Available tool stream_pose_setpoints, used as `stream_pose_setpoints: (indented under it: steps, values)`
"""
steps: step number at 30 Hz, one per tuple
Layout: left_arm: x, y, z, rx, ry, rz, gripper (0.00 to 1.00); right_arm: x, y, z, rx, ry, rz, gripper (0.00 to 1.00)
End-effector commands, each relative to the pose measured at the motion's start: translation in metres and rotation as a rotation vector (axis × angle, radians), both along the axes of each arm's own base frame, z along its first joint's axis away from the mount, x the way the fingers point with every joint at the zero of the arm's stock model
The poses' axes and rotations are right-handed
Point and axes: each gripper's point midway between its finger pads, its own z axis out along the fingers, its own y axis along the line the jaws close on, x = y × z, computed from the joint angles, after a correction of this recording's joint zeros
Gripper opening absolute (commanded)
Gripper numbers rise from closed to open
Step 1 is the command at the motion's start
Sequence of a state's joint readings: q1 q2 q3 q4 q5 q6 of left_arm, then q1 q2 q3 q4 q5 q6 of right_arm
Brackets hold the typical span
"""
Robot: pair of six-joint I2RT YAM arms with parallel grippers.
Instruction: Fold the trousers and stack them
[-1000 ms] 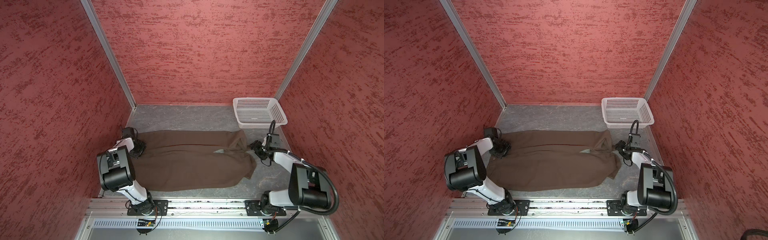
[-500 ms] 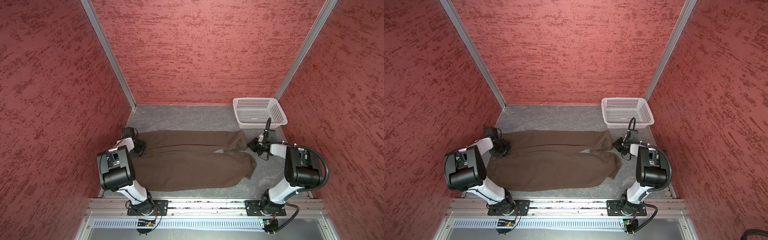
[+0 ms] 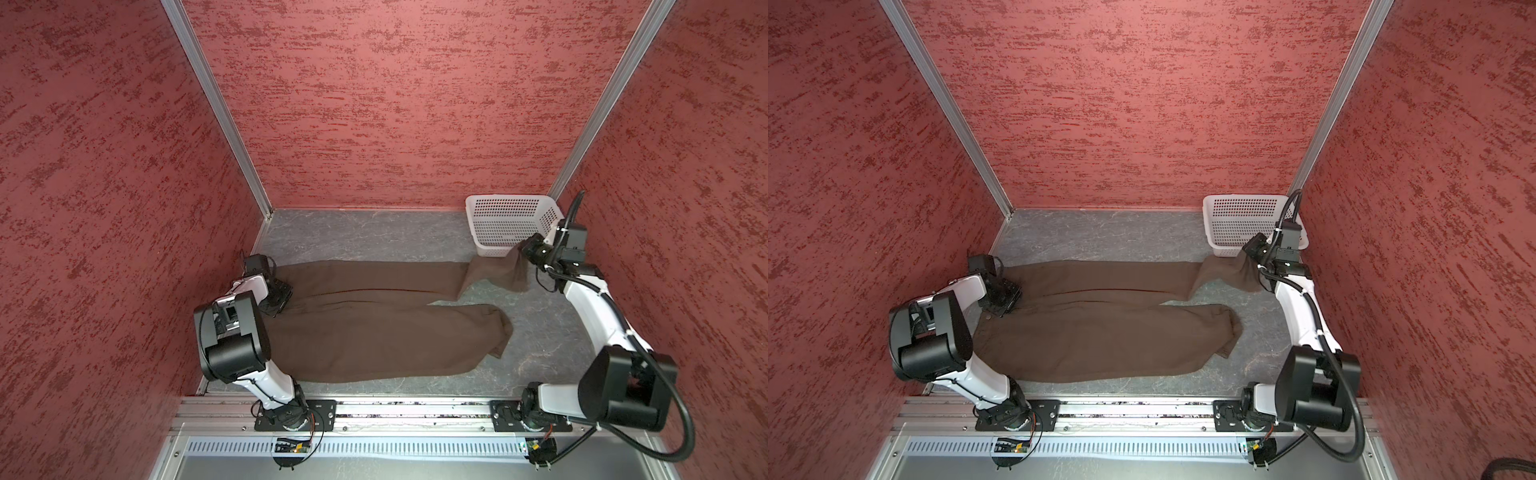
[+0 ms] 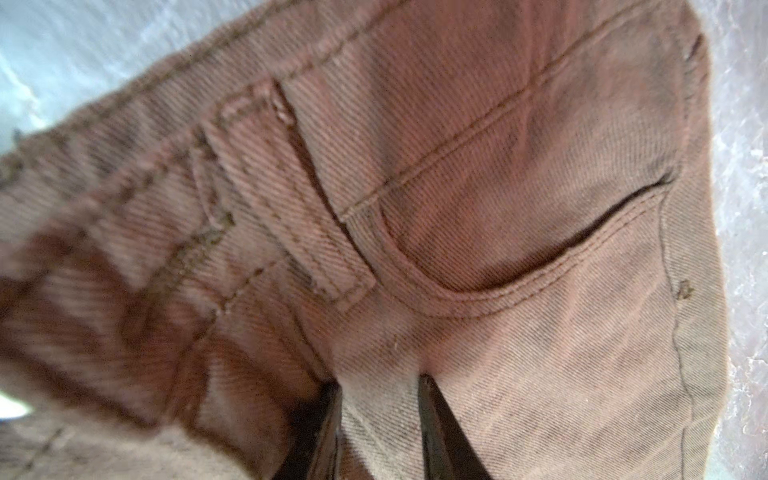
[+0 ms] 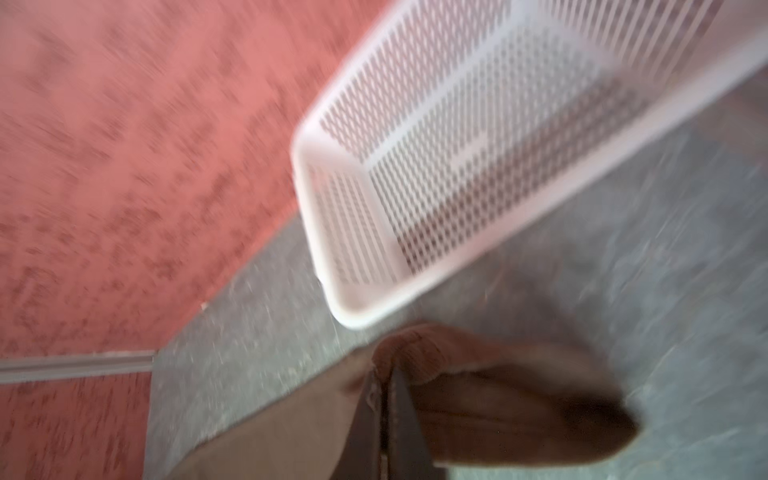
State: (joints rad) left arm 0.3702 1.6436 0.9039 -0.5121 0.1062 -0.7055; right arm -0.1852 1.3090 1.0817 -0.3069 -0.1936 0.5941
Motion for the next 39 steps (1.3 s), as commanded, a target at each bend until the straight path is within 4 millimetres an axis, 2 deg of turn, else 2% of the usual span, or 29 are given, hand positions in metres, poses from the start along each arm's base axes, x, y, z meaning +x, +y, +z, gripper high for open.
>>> stream_pose_setpoints:
  steps: [1,4,7,10,15,19,22,23,24,28,31,34,37,38,39]
  values:
    - [-0.012,-0.008,-0.014,-0.035,0.039,-0.009,0.33,-0.015,-0.032,0.016,-0.113,0.012,-0.145,0.0]
    - [-0.011,-0.008,-0.017,-0.049,0.038,-0.007,0.33,-0.022,-0.038,0.013,-0.124,0.014,-0.186,0.0]
    - [-0.012,-0.008,-0.021,-0.055,0.045,-0.005,0.33,-0.038,-0.049,-0.022,-0.139,0.082,-0.251,0.0]
    - [-0.013,-0.008,-0.024,-0.061,0.053,0.0,0.33,-0.059,-0.07,-0.057,-0.1,0.146,-0.325,0.0]
    - [-0.011,-0.005,-0.023,-0.064,0.053,0.01,0.33,-0.093,-0.098,-0.08,-0.043,0.176,-0.428,0.0]
    - [-0.013,-0.002,-0.027,-0.096,0.061,0.036,0.32,-0.126,-0.107,-0.129,0.034,0.3,-0.506,0.0]
    - [-0.015,0.003,-0.025,-0.102,0.062,0.054,0.29,-0.153,-0.117,-0.163,0.152,0.319,-0.599,0.0]
    - [-0.016,0.006,-0.023,-0.095,0.062,0.06,0.28,-0.158,-0.117,-0.172,0.183,0.32,-0.61,0.02]
    - [-0.016,0.011,-0.019,-0.082,0.059,0.068,0.27,-0.16,-0.117,-0.178,0.203,0.319,-0.614,0.1]
    - [-0.015,0.019,0.002,-0.036,0.031,0.074,0.26,-0.15,-0.109,-0.191,0.262,0.348,-0.553,0.37]
    - [-0.016,0.019,0.02,0.008,0.016,0.065,0.27,-0.14,-0.107,-0.189,0.287,0.326,-0.517,0.49]
    - [-0.016,0.017,0.038,0.067,0.003,0.043,0.29,-0.133,-0.11,-0.178,0.234,0.31,-0.496,0.53]
    - [-0.01,0.009,0.061,0.142,-0.022,-0.011,0.31,-0.121,-0.109,-0.169,0.162,0.328,-0.445,0.53]
    - [-0.007,0.004,0.069,0.165,-0.028,-0.032,0.31,-0.115,-0.107,-0.166,0.135,0.332,-0.428,0.47]
    - [-0.002,-0.001,0.075,0.185,-0.037,-0.054,0.31,-0.107,-0.101,-0.163,0.104,0.33,-0.401,0.37]
